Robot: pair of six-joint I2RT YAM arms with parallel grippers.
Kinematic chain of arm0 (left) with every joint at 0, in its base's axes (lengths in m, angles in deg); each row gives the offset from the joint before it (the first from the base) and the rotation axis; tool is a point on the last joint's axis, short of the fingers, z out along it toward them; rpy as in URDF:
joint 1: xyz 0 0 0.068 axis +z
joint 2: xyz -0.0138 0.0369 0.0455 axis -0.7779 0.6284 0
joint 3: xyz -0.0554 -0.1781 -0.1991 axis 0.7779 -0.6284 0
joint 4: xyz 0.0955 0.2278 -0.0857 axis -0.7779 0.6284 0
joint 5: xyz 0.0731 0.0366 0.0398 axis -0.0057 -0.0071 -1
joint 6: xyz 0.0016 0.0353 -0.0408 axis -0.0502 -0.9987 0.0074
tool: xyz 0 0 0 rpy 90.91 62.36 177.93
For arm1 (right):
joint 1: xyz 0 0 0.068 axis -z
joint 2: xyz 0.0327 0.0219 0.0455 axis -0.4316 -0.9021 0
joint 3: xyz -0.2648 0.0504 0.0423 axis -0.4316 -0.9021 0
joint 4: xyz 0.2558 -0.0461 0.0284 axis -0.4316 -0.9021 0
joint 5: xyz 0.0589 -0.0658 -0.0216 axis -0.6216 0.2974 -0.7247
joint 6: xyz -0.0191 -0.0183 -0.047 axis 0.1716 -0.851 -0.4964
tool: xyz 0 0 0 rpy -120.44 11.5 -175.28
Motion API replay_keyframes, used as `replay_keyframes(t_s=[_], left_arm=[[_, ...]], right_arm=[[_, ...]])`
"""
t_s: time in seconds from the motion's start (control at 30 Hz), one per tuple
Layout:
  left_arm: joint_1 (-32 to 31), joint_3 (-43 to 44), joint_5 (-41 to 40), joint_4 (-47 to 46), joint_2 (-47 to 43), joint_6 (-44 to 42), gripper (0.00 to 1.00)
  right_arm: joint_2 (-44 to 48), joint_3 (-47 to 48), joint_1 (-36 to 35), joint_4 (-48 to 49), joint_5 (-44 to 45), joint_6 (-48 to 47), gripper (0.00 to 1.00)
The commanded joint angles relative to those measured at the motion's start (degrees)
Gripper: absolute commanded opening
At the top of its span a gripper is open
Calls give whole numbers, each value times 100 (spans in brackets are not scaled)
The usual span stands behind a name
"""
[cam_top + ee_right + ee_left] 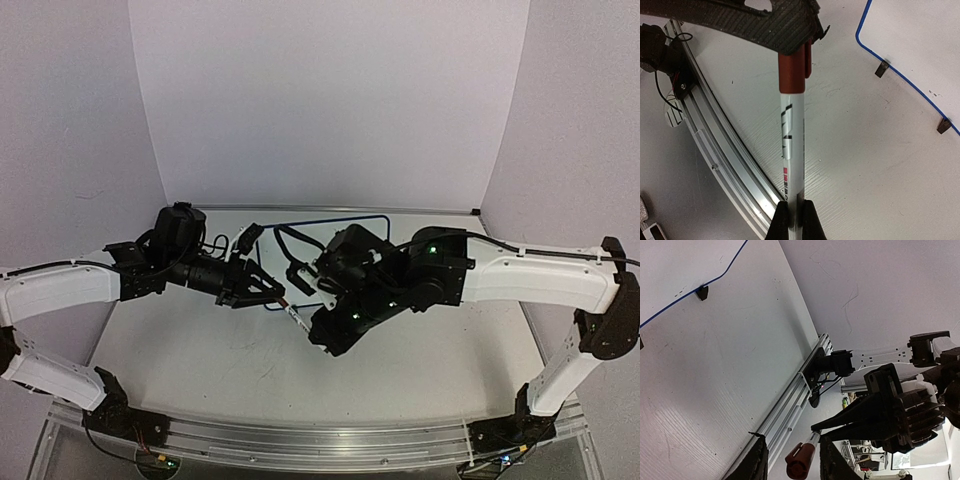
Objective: Write a sentence on the whiteboard
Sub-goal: Pass from the right arm to the left, then open the pen cap from the whiteboard marker.
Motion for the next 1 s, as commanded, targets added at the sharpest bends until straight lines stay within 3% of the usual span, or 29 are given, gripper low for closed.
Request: replay_keyframes(t_s=[0.0, 0.2, 0.33, 0.4, 0.47, 0.53, 0.7, 0.83, 0.97], left_arm=[[-27, -63, 24, -409, -10, 176, 26], [-31, -161, 53, -380, -82, 197, 1], [-31, -268, 44, -447, -238, 278, 0], [-31, -389, -126, -574, -419, 416, 0], [-30, -517, -372, -792, -619, 610, 0], [-35, -660, -614, -1097, -830, 859, 0], [-26, -1169, -1152, -2380, -1228, 1631, 0], [-22, -1442, -1411, -3572, -1297, 2041, 0], [-22, -1413, -1423, -4292, -1239, 2121, 0]], right_arm=[[-47, 173, -52, -25, 42, -72, 0], [18, 108, -53, 34, 104, -71, 0], [210, -52, -54, 225, 374, 93, 0], [436, -211, -50, 405, 717, 267, 22], [760, -455, -25, 697, 936, 481, 63], [1083, -822, 49, 1141, 1027, 747, 84], [2052, -2282, 368, 3100, 789, 1647, 95], [2564, -3472, 515, 5241, 461, 2333, 96], [2602, -4020, 517, 6819, 21, 2629, 96]])
